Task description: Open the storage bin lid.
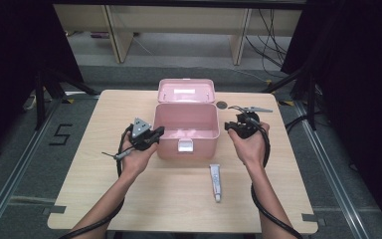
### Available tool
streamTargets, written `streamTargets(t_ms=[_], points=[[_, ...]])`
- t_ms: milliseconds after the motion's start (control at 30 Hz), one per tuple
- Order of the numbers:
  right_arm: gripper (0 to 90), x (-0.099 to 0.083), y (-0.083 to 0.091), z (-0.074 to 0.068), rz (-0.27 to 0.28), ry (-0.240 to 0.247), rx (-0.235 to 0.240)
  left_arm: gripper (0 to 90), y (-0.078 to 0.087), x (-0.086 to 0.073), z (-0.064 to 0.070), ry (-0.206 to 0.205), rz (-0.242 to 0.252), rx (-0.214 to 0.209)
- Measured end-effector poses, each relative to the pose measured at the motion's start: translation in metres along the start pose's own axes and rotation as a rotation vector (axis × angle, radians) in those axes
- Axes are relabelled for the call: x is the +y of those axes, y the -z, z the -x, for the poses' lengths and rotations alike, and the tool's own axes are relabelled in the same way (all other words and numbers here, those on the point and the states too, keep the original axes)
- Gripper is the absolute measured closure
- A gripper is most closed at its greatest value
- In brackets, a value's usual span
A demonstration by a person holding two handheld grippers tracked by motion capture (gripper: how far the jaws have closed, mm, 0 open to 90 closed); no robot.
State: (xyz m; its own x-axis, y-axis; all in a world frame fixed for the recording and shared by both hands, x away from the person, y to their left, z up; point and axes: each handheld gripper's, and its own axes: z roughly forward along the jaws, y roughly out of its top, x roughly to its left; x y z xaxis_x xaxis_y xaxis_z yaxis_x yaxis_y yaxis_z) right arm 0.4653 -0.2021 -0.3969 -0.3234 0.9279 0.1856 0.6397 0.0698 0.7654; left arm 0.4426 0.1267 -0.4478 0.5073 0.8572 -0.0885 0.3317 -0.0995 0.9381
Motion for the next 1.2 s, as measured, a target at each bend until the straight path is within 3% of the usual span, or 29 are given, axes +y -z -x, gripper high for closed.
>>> streamTargets(t_ms=[67, 100, 133, 300, 367, 400, 433, 467, 500, 533, 567, 600, 633, 700, 767, 800, 867, 933, 967, 1100, 1200], points=[[74.2, -0.003, 0.002, 0.002, -0.015, -0.027, -0.007, 87.8, 0.0, 0.0, -0.001, 0.003, 0.0, 0.0], [73.9, -0.004, 0.004, -0.001, -0.035, -0.066, -0.01, 87.4, 0.0, 0.0, -0.001, 0.003, 0.001, -0.002], [73.6, -0.006, 0.003, 0.004, -0.022, -0.016, -0.021, 86.8, 0.0, 0.0, 0.0, -0.002, -0.001, 0.001], [72.3, -0.015, 0.01, 0.007, -0.035, -0.027, -0.005, 84.5, -0.001, 0.0, -0.001, 0.004, 0.001, -0.005], [71.7, -0.019, 0.013, 0.007, -0.081, -0.029, -0.02, 83.3, -0.001, 0.001, -0.001, 0.006, 0.002, -0.005], [71.5, -0.022, 0.016, 0.003, -0.102, -0.07, -0.008, 82.2, -0.001, 0.001, -0.001, 0.009, 0.004, -0.006], [71.5, -0.023, 0.018, 0.001, -0.124, -0.081, -0.004, 81.0, -0.001, 0.001, 0.0, 0.012, 0.005, -0.008], [71.1, -0.026, 0.017, 0.004, -0.127, -0.035, 0.0, 79.2, -0.001, 0.002, 0.0, 0.008, 0.006, -0.008], [70.6, -0.029, 0.017, 0.005, -0.155, -0.023, -0.023, 77.9, 0.0, 0.002, 0.001, 0.002, 0.007, -0.009], [69.8, -0.032, 0.018, 0.0, -0.178, -0.068, -0.013, 76.6, 0.0, 0.002, 0.001, 0.001, 0.007, -0.008], [69.5, -0.034, 0.019, 0.003, -0.206, -0.031, 0.004, 75.2, 0.0, 0.003, 0.001, 0.002, 0.007, -0.006], [69.2, -0.037, 0.02, -0.002, -0.229, -0.075, -0.013, 74.4, 0.001, 0.004, 0.001, 0.002, 0.009, -0.004], [68.8, -0.038, 0.02, 0.001, -0.259, -0.033, -0.009, 74.0, 0.002, 0.004, 0.0, 0.006, 0.013, 0.0], [68.5, -0.043, 0.019, 0.0, -0.305, -0.048, -0.029, 73.1, 0.004, 0.006, -0.002, 0.012, 0.019, 0.005], [68.4, -0.049, 0.017, 0.002, -0.336, -0.031, 0.027, 72.2, 0.005, 0.007, -0.004, 0.016, 0.023, 0.009], [68.2, -0.051, 0.017, -0.004, -0.367, -0.09, 0.003, 71.6, 0.006, 0.008, -0.004, 0.018, 0.027, 0.01], [67.9, -0.054, 0.015, -0.005, -0.4, -0.083, 0.0, 70.3, 0.008, 0.009, -0.005, 0.021, 0.035, 0.011], [67.4, -0.058, 0.013, -0.012, -0.447, -0.136, 0.001, 68.7, 0.011, 0.011, -0.006, 0.019, 0.044, 0.013], [67.3, -0.06, 0.012, -0.009, -0.453, -0.101, 0.006, 68.1, 0.013, 0.011, -0.007, 0.02, 0.047, 0.012], [66.4, -0.066, 0.008, -0.015, -0.51, -0.091, 0.004, 63.6, 0.017, 0.013, -0.01, 0.023, 0.052, 0.015], [66.1, -0.07, 0.005, -0.017, -0.524, -0.081, 0.006, 61.0, 0.018, 0.014, -0.012, 0.031, 0.058, 0.013]])
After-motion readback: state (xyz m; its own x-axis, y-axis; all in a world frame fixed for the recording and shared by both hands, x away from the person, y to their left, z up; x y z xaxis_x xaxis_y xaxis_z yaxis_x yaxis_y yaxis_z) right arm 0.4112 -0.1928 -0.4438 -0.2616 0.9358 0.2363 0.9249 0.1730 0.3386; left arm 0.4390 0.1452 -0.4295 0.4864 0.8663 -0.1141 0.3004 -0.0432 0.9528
